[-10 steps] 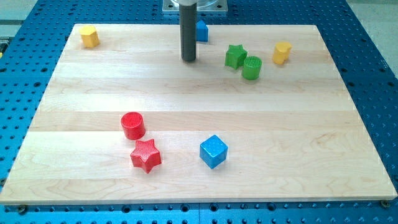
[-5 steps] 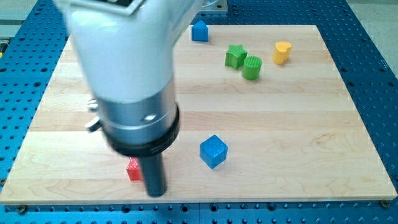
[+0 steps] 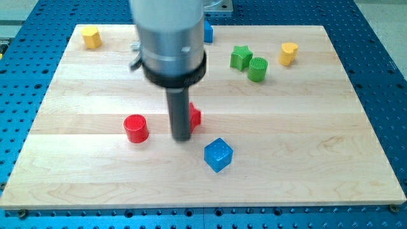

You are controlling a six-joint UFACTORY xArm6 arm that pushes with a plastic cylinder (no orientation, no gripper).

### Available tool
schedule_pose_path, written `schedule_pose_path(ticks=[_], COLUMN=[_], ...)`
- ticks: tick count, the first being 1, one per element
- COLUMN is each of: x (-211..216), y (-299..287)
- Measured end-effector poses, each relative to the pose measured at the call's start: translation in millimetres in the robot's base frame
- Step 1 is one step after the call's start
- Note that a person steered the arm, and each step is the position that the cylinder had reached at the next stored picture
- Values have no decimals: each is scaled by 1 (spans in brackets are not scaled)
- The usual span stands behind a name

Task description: Move the red star parallel to the blue triangle

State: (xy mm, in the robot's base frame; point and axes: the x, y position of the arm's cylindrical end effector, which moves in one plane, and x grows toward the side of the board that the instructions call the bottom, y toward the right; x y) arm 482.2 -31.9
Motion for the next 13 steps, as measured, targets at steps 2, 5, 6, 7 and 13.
schedule_pose_path(ticks=[2,5,6,7,13], x=[-107,-103,-152,-176,-158], y=[18,41,42,58,192])
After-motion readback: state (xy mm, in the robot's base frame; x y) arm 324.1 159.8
